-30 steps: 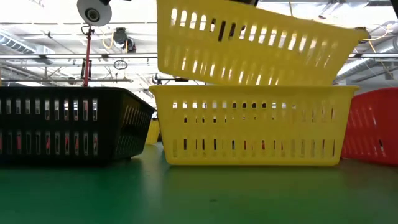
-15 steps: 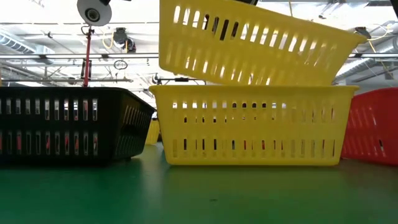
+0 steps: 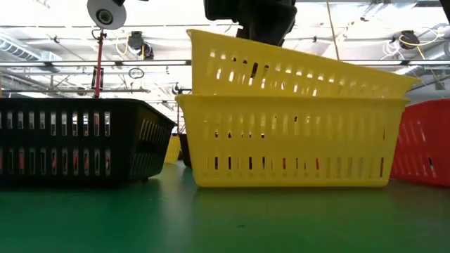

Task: Stack baskets by color
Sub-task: Stack the right yellow bin on top of the bottom yellow bin

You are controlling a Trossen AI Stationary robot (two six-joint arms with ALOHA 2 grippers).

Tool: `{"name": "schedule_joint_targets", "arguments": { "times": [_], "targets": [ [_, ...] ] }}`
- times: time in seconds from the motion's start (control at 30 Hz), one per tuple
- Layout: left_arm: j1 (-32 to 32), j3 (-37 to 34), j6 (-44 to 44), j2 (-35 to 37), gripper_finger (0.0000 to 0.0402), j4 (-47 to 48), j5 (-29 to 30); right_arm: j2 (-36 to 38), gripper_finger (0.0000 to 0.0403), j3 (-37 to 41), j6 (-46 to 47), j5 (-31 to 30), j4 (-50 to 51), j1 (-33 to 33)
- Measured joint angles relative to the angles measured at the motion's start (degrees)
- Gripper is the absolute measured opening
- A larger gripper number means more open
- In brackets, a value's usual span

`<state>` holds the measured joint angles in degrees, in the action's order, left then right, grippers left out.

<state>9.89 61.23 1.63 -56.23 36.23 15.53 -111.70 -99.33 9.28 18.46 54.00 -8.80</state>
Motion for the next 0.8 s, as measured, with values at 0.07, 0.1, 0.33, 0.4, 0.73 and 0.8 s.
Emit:
{"name": "schedule_joint_targets", "arguments": {
  "times": [0.07, 0.1, 0.33, 0.4, 0.73, 0.8],
  "targets": [
    [0.0, 0.0, 0.0, 0.0, 0.0042, 0.0, 0.0, 0.0, 0.0026, 0.1, -0.5, -0.1, -0.3, 0.0],
    [0.0, 0.0, 0.0, 0.0, 0.0042, 0.0, 0.0, 0.0, 0.0031, 0.1, -0.7, -0.1, -0.3, 0.0],
    [0.0, 0.0, 0.1, 0.0, 0.0042, 0.0, 0.0, 0.0, 0.0065, 0.1, -0.8, -0.2, -2.4, 0.0],
    [0.0, 0.0, 0.1, 0.0, 0.0042, 0.0, 0.0, 0.0, 0.0073, 0.1, -0.8, -0.2, -2.6, 0.0],
    [0.0, 0.0, 0.0, 0.0, 0.0042, 0.0, 0.0, 1.7, 0.0078, 0.1, 1.8, -2.0, -1.3, -3.1],
    [0.0, 0.0, 0.0, 0.0, 0.0042, 0.0, 0.0, 1.8, 0.0072, 0.1, 1.9, -3.6, -1.4, -5.0]
  ]
}}
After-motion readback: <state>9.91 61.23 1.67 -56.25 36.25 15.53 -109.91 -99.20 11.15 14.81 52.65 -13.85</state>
